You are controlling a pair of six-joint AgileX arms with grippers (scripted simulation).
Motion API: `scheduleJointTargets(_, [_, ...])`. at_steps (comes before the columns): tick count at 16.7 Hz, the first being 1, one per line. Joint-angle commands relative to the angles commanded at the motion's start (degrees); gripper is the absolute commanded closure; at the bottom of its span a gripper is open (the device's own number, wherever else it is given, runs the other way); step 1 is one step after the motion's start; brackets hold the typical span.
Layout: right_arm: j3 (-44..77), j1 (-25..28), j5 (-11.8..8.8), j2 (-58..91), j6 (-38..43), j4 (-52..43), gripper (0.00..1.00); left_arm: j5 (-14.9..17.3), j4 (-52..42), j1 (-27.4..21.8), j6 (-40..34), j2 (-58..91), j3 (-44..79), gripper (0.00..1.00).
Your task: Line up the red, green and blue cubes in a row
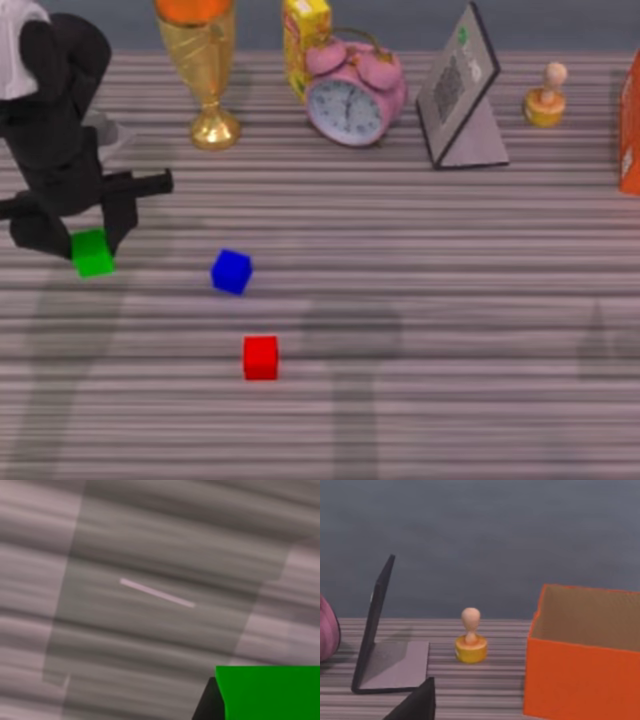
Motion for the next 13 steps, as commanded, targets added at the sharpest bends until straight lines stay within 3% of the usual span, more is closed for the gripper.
scheduleJointTargets(4, [0.0, 0.0, 0.0, 0.0, 0.0, 0.0, 0.0, -0.02, -0.12, -1.18, -0.54, 0.5, 0.41, 1.0])
scheduleJointTargets(6, [0.0, 0.0, 0.0, 0.0, 0.0, 0.0, 0.0, -0.06, -1.1, -4.34, -2.81, 1.5, 2.2, 1.0])
scheduleJointTargets(13, [0.0, 0.0, 0.0, 0.0, 0.0, 0.0, 0.0, -0.25, -6.86, -26.23, -17.12, 6.62, 12.35, 1.0])
